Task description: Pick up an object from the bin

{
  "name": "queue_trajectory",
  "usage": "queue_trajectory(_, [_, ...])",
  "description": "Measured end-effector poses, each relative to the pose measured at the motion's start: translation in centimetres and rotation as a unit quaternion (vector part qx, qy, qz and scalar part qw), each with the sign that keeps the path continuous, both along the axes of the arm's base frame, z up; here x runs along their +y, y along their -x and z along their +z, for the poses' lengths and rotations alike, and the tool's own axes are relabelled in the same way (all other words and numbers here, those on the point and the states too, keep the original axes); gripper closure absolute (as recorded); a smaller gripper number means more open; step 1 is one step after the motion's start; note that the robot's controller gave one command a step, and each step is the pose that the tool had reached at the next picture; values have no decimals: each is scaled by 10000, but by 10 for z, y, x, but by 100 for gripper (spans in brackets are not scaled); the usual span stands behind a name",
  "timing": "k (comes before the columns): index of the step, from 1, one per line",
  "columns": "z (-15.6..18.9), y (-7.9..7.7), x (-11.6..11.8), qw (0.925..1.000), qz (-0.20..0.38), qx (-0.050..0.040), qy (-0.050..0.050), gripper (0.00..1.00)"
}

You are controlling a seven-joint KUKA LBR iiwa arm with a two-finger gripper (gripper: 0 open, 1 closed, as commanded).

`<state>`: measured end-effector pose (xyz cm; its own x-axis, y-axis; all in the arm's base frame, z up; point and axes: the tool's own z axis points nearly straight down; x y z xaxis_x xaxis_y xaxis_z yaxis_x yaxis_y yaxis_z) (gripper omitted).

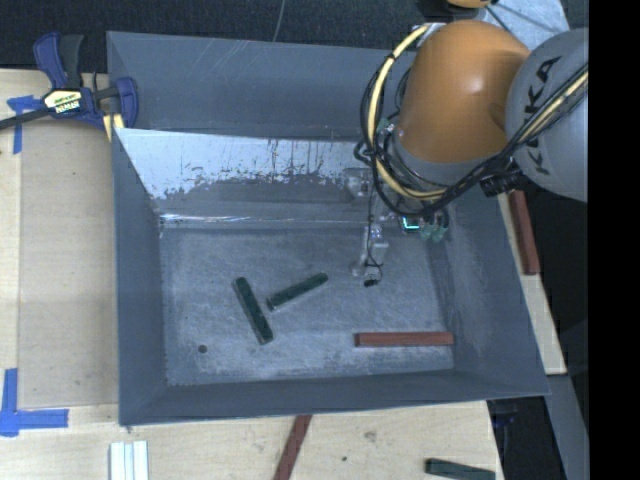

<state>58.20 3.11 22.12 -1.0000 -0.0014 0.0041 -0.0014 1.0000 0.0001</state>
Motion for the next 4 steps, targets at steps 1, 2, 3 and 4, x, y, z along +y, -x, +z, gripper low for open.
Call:
queue_trajectory(1, [4,-2,0,10000,-3,-40,-2,0])
queue_trajectory(2, [-46,1,11,9997,228,-72,1,0])
queue_trajectory(3, [-151,14,60,9975,701,-39,-5,100])
queue_trajectory(4, [-151,14,60,9975,699,-39,-6,100])
